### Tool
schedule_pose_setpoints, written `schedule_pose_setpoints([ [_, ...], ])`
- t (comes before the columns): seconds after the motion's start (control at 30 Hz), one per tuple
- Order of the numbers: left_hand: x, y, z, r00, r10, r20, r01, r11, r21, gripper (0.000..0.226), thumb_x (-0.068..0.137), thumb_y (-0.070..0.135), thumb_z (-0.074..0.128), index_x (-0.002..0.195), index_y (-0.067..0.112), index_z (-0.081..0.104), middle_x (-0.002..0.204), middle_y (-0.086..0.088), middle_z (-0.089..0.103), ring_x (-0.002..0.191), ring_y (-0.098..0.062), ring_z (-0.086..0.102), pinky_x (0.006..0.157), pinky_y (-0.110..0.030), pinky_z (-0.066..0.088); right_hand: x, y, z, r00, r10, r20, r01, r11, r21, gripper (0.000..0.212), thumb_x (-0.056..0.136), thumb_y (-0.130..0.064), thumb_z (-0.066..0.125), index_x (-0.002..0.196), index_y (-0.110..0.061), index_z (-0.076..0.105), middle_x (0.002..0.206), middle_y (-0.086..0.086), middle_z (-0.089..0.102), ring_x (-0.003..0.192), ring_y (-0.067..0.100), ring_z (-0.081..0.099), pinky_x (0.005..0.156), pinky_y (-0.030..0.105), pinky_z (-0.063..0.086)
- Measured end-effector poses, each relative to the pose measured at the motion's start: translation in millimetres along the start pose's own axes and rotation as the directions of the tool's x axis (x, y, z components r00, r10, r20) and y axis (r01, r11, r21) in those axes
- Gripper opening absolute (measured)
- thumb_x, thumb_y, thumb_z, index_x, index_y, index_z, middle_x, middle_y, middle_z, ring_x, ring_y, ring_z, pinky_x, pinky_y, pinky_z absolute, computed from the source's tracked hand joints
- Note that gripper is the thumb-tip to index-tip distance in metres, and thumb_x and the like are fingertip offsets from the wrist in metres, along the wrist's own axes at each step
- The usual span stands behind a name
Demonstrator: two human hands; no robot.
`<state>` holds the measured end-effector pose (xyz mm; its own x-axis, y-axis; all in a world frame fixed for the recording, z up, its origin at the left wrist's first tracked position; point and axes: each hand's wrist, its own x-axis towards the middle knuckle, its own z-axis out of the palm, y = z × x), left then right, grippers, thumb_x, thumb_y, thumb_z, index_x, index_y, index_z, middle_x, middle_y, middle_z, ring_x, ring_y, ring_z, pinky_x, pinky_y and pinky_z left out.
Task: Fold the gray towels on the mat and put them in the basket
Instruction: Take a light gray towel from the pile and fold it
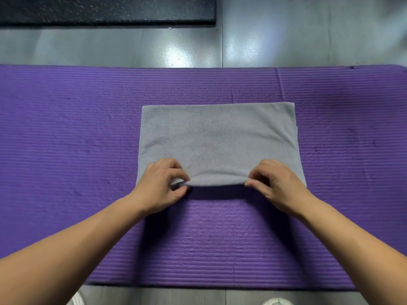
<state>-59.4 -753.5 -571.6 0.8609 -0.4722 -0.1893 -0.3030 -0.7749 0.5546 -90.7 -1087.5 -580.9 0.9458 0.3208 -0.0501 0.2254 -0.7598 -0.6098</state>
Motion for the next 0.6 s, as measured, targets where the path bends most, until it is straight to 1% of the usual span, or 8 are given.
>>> schedule_pose_setpoints([
  [0.1,7,-1,-12,0.998,0.027,0.062,-0.023,0.997,-0.069,0.029,0.08,0.052,0.059,0.089,0.029,0.074,0.091,0.016,0.063,0.087,-0.01,0.062,0.08,-0.041,0.054,-2,5,0,0.998,-0.036,0.052,0.039,0.998,-0.057,0.034,0.085,-0.054,0.06,0.09,-0.021,0.071,0.08,-0.009,0.059,0.074,0.016,0.055,0.07,0.029,0.045],
  [0.17,13,-2,-21,0.993,0.033,0.116,-0.021,0.994,-0.103,0.032,0.082,0.054,0.059,0.088,0.026,0.073,0.089,0.013,0.065,0.083,-0.007,0.063,0.076,-0.038,0.054,-3,6,0,0.995,-0.053,0.084,0.059,0.996,-0.07,0.023,0.083,-0.042,0.066,0.092,-0.021,0.071,0.082,-0.006,0.06,0.075,0.02,0.057,0.069,0.036,0.05],
  [0.23,18,0,-30,0.986,0.01,0.164,0.008,0.994,-0.109,0.029,0.085,0.052,0.064,0.089,0.025,0.073,0.087,0.012,0.067,0.08,-0.006,0.063,0.075,-0.037,0.053,-2,3,-4,0.996,-0.008,0.087,0.013,0.998,-0.058,0.011,0.082,-0.029,0.07,0.09,-0.021,0.071,0.086,-0.006,0.058,0.079,0.02,0.057,0.072,0.04,0.052],
  [0.33,35,5,-50,0.968,-0.052,0.246,0.081,0.991,-0.109,0.014,0.091,0.036,0.073,0.09,0.022,0.073,0.083,0.008,0.072,0.079,-0.011,0.066,0.078,-0.038,0.053,8,-4,-24,0.99,0.106,0.097,-0.106,0.994,-0.01,0.008,0.088,-0.024,0.074,0.087,-0.027,0.067,0.086,-0.012,0.057,0.081,0.009,0.054,0.076,0.031,0.045],
  [0.4,52,8,-69,0.96,-0.08,0.27,0.104,0.992,-0.075,0.013,0.093,0.033,0.072,0.09,0.02,0.072,0.081,0.007,0.071,0.079,-0.014,0.065,0.074,-0.035,0.051,24,-9,-45,0.978,0.18,0.107,-0.184,0.983,0.028,0.01,0.09,-0.028,0.073,0.085,-0.03,0.065,0.079,-0.015,0.06,0.077,0.0,0.055,0.071,0.02,0.04],
  [0.47,73,12,-86,0.968,-0.1,0.232,0.105,0.994,-0.009,0.015,0.094,0.033,0.069,0.089,0.018,0.07,0.081,0.006,0.07,0.077,-0.017,0.062,0.067,-0.032,0.044,48,-13,-65,0.97,0.214,0.118,-0.215,0.977,-0.01,0.009,0.092,-0.032,0.07,0.085,-0.028,0.066,0.075,-0.016,0.061,0.071,0.002,0.055,0.064,0.014,0.037],
  [0.53,97,14,-97,0.98,-0.124,0.153,0.113,0.99,0.08,0.014,0.095,0.031,0.066,0.09,0.018,0.069,0.083,0.004,0.068,0.08,-0.019,0.06,0.066,-0.031,0.039,79,-16,-82,0.973,0.2,0.119,-0.187,0.976,-0.113,0.012,0.094,-0.035,0.068,0.091,-0.024,0.069,0.081,-0.012,0.064,0.077,0.012,0.058,0.066,0.023,0.036],
  [0.6,118,14,-100,0.983,-0.169,0.067,0.156,0.974,0.164,0.012,0.095,0.031,0.063,0.093,0.02,0.068,0.089,0.001,0.066,0.09,-0.025,0.061,0.074,-0.033,0.045,111,-12,-94,0.979,0.174,0.102,-0.149,0.964,-0.221,0.017,0.094,-0.036,0.067,0.097,-0.02,0.072,0.091,-0.002,0.071,0.088,0.021,0.063,0.071,0.029,0.037],
])
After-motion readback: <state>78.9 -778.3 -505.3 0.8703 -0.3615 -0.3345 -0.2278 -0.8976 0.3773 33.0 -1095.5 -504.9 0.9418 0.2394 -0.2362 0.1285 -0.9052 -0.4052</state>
